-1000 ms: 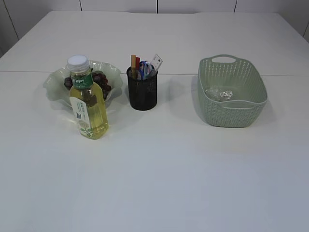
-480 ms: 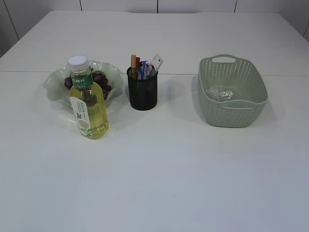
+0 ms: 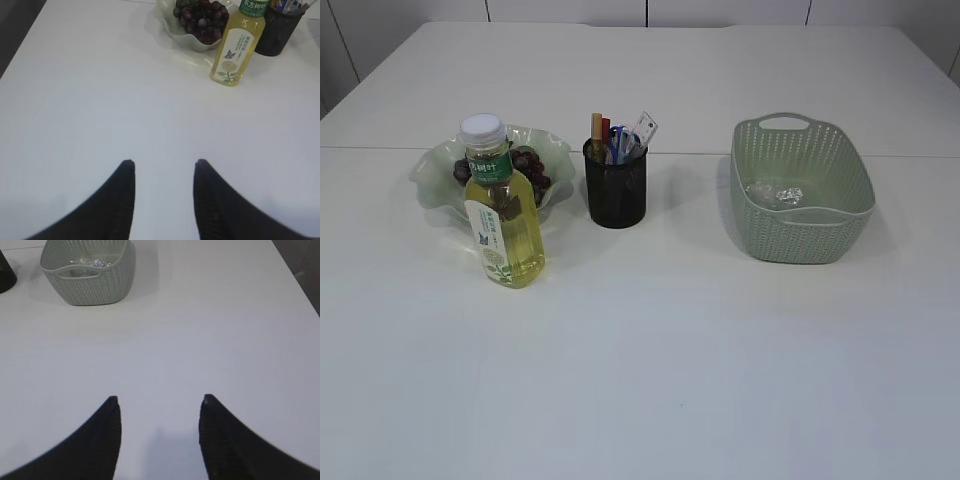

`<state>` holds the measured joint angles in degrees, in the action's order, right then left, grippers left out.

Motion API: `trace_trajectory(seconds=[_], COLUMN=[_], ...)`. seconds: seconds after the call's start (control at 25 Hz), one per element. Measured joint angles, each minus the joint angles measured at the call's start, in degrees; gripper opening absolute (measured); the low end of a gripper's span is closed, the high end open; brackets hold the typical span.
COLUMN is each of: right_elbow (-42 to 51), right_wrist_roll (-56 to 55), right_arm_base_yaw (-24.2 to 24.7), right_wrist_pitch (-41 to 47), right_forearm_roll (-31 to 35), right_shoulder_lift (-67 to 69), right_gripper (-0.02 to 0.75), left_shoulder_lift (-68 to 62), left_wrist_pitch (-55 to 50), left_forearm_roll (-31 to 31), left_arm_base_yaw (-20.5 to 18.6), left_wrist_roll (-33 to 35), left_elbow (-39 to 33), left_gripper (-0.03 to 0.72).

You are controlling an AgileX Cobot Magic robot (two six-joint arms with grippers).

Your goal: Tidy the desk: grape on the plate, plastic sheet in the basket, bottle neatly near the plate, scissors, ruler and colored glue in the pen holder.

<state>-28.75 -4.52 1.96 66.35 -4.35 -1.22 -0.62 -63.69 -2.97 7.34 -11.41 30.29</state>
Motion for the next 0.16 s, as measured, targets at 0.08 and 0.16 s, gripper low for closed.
trace_trajectory(seconds=[0.08,0.16], right_elbow=[0.00,0.00], right_wrist_roll=[0.00,0.00], right_arm_base_yaw=[0.00,0.00], right_wrist_pitch=[0.00,0.00], right_forearm_roll=[0.00,-0.11], right_shoulder_lift=[0.00,0.00], right_gripper=[0.405,0.405], left_shoulder_lift=[0.00,0.00], left_wrist_pitch=[0.00,0.00], left_forearm_roll=[0.00,-0.04], left_arm_base_yaw=[0.00,0.00], left_wrist_roll=[0.51,0.72], left_elbow=[0.00,0.00], left_gripper=[0.288,0.288])
